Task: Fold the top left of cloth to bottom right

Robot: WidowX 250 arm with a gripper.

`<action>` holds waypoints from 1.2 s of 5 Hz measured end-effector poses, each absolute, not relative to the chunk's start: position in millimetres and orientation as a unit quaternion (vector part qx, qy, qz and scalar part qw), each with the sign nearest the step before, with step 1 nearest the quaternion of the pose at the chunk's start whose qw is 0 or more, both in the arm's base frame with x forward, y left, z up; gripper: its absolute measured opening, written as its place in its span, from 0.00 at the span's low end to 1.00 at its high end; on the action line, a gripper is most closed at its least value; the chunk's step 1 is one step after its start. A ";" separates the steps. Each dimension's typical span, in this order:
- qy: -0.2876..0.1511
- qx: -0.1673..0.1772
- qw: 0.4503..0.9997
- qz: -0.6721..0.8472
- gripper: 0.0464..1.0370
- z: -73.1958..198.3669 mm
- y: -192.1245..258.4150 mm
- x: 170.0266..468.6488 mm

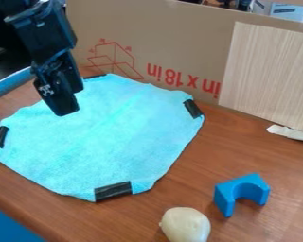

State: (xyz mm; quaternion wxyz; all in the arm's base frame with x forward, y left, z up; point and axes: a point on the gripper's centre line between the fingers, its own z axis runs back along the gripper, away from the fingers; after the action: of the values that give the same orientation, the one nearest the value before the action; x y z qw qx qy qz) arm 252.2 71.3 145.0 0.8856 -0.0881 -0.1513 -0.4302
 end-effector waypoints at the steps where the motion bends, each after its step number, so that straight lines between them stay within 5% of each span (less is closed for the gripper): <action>1: -0.143 -0.101 0.887 -0.427 0.96 138.1 70.9 251.9; 2: -0.131 -0.135 0.922 -0.338 0.96 118.3 112.2 245.9; 3: -0.126 -0.113 0.941 -0.294 0.96 114.9 135.3 237.8; 4: -0.109 -0.056 0.965 -0.233 0.96 100.2 166.1 216.8; 6: -0.166 0.083 0.972 -0.146 0.96 86.1 192.7 179.2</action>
State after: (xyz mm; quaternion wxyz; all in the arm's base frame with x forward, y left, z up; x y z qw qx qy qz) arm 179.2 192.7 86.1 0.9718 0.0831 -0.1659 -0.1457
